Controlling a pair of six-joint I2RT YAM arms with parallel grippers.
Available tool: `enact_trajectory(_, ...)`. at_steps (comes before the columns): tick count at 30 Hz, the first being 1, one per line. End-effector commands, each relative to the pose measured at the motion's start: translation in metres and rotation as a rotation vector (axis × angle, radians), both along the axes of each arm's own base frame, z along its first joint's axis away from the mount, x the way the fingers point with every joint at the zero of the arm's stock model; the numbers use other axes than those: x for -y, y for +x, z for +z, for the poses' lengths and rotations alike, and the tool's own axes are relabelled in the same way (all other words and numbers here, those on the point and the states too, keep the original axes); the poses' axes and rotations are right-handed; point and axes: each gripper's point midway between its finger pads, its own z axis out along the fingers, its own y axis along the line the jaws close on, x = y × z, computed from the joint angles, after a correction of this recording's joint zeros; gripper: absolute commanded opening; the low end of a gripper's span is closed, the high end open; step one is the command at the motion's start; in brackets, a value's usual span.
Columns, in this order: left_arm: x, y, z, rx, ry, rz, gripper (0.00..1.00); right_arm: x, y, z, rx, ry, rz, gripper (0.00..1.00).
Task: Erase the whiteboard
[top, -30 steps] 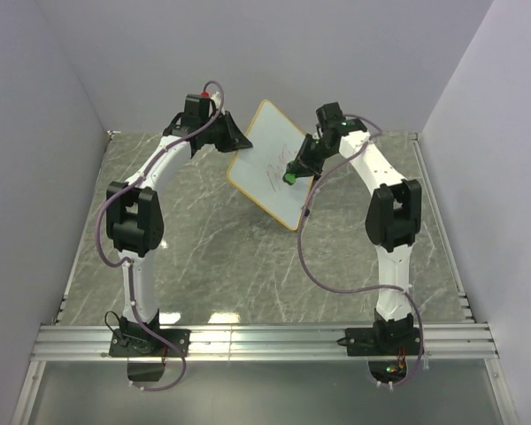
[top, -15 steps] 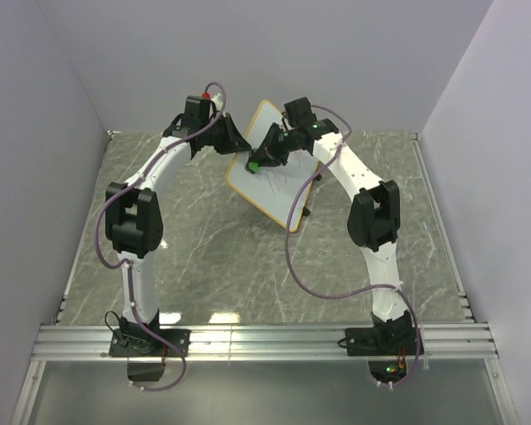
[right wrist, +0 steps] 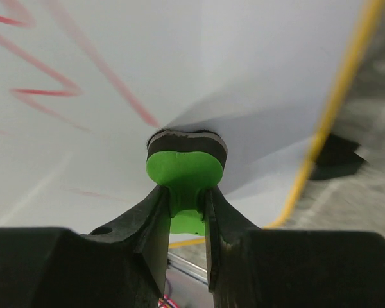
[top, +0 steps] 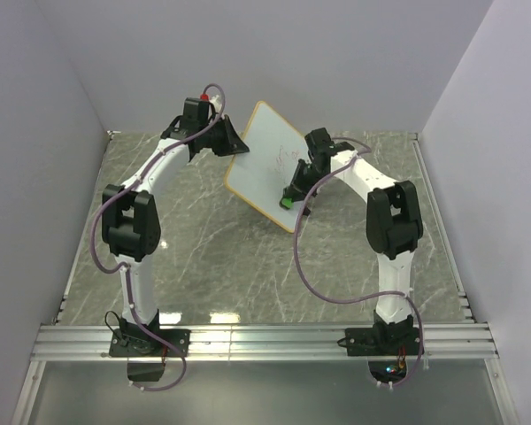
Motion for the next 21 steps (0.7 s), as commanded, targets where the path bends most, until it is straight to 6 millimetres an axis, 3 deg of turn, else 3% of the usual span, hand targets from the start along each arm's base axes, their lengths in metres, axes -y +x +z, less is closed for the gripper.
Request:
enact_trajectory(1, 0.004, -0.040, -0.022, -0.090, 0.100, -0.079, 0.00, 0.014, -0.036, -0.037, -0.055, -0.149, 0.053, 0.00)
enact_trajectory(4, 0.003, -0.042, -0.023, -0.091, 0.103, -0.085, 0.00, 0.005, -0.034, -0.029, -0.035, -0.133, 0.062, 0.00)
enact_trajectory(7, 0.003, -0.044, -0.023, -0.094, 0.101, -0.089, 0.00, -0.023, -0.026, -0.001, 0.030, -0.095, 0.101, 0.00)
enact_trajectory(10, 0.002, -0.047, -0.022, -0.094, 0.106, -0.095, 0.00, -0.060, -0.012, 0.047, 0.147, -0.028, 0.152, 0.00)
enact_trajectory(16, 0.001, -0.052, -0.023, -0.100, 0.123, -0.106, 0.00, -0.111, -0.002, 0.096, 0.227, 0.072, 0.192, 0.00)
enact_trajectory(19, 0.000, -0.053, -0.020, -0.092, 0.125, -0.110, 0.00, -0.115, 0.001, 0.083, 0.205, 0.052, 0.191, 0.00)
enact_trajectory(21, 0.000, -0.055, -0.017, -0.083, 0.128, -0.113, 0.00, -0.108, 0.003, 0.068, 0.177, 0.022, 0.177, 0.00)
